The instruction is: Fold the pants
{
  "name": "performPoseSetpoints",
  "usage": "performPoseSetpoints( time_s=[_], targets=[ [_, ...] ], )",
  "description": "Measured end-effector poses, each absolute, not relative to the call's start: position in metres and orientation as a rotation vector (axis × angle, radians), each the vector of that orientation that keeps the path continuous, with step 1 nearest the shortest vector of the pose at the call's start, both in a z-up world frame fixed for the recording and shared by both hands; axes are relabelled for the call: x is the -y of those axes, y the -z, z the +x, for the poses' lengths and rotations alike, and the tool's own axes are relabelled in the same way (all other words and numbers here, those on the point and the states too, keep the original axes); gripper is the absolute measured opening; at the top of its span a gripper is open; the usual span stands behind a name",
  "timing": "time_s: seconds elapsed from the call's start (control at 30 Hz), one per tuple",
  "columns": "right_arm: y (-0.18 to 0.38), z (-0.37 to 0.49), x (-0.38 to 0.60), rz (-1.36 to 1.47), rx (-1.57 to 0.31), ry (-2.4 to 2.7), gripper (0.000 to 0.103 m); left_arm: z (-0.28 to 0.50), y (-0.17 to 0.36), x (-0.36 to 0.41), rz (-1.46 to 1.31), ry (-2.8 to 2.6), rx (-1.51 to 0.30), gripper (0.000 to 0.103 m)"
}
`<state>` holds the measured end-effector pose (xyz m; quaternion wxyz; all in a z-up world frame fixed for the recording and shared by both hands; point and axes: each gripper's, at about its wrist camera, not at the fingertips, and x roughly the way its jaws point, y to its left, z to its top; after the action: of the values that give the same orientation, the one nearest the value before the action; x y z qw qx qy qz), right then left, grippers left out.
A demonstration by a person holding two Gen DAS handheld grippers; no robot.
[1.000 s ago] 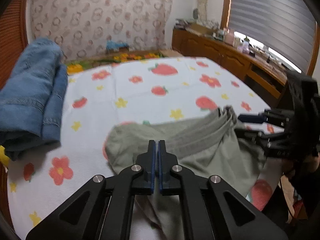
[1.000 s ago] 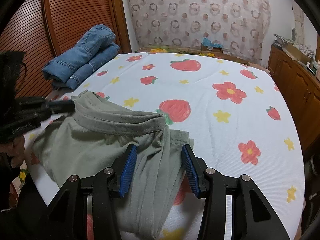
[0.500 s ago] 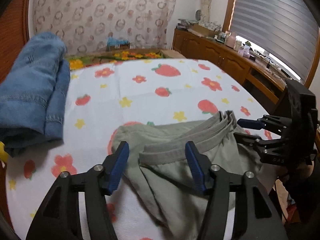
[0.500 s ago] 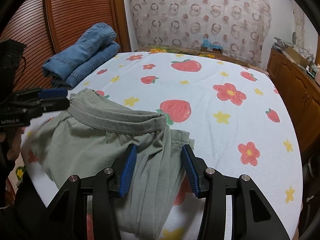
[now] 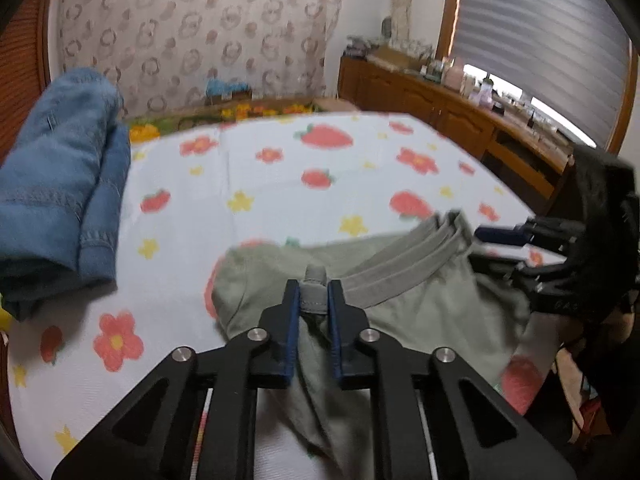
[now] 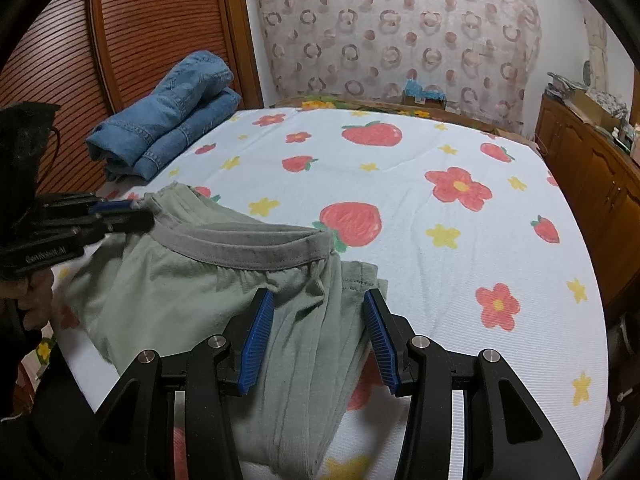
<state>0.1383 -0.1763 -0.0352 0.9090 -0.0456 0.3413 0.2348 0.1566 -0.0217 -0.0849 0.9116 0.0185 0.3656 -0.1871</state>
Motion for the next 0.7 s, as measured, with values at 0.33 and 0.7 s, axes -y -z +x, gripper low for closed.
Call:
performPoseSetpoints(
  time_s=[0.33,0.7],
  targets=[
    [0.03,0.138,0.188,-0.037,-0.695,-0.502,0.038,0.158,0.062,0.025,0.036,0.386,-0.681,0.011],
    [0.03,0.172,0.168,-0.082,-0.793,-0.542,0.023,0.167,0.083,0.02,0.027,0.357,-0.739,0.011]
  ],
)
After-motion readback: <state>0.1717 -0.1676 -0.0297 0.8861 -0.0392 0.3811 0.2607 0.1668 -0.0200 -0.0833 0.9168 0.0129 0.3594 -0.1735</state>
